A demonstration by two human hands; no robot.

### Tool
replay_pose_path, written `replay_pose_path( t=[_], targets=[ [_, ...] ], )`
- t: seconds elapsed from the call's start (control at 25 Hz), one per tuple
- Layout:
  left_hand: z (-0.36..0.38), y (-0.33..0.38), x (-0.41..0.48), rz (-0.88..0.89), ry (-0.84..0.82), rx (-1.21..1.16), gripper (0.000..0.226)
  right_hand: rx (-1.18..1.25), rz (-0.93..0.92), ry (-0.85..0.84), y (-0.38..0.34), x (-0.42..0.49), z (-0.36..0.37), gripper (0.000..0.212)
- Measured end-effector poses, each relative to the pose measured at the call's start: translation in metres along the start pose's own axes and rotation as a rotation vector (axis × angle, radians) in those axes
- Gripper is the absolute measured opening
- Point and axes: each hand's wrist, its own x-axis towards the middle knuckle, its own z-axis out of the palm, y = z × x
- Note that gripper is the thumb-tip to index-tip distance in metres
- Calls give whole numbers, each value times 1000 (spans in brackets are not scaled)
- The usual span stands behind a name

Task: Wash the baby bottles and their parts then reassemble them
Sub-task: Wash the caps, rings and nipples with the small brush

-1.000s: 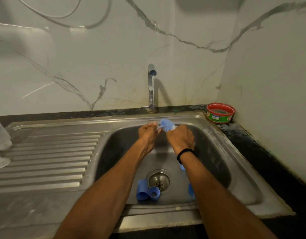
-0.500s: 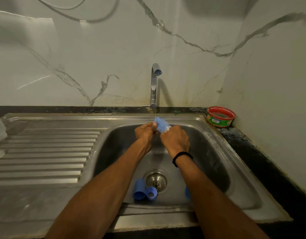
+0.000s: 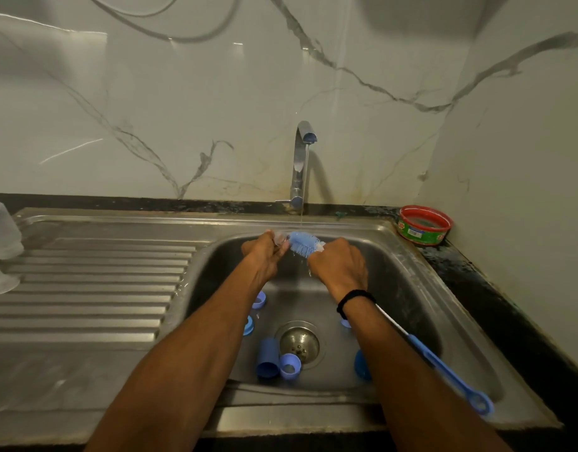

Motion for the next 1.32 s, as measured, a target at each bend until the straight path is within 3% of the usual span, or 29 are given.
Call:
replay_pose_path(
  t=[0.2,0.32,0.48,0.56,0.76,0.96,1.32],
  targets=[
    [0,-2,4,-29,-118,119,32,-219,-162,18,-3,-1,4,29],
    [10,-3,-2,-21,-187,166,37,-203,-140,14,0,1,1,26],
    [12,-3,-4,-43,-237,118,30,495,371,-247,4,11,-13,22],
    [13,-4,-5,-61,-259,114,27,570,455,-311,9,17,-20,19],
    [21,-14,-13,-50,-184,235,24,370,367,-104,18,26,-19,25],
    [20,-8,-11,-190,-143,137,13,561,415,-172,19,22,-31,15],
    [19,-4,-14,-316,-203,132,23,592,434,-22,34,34,-29,22]
  ],
)
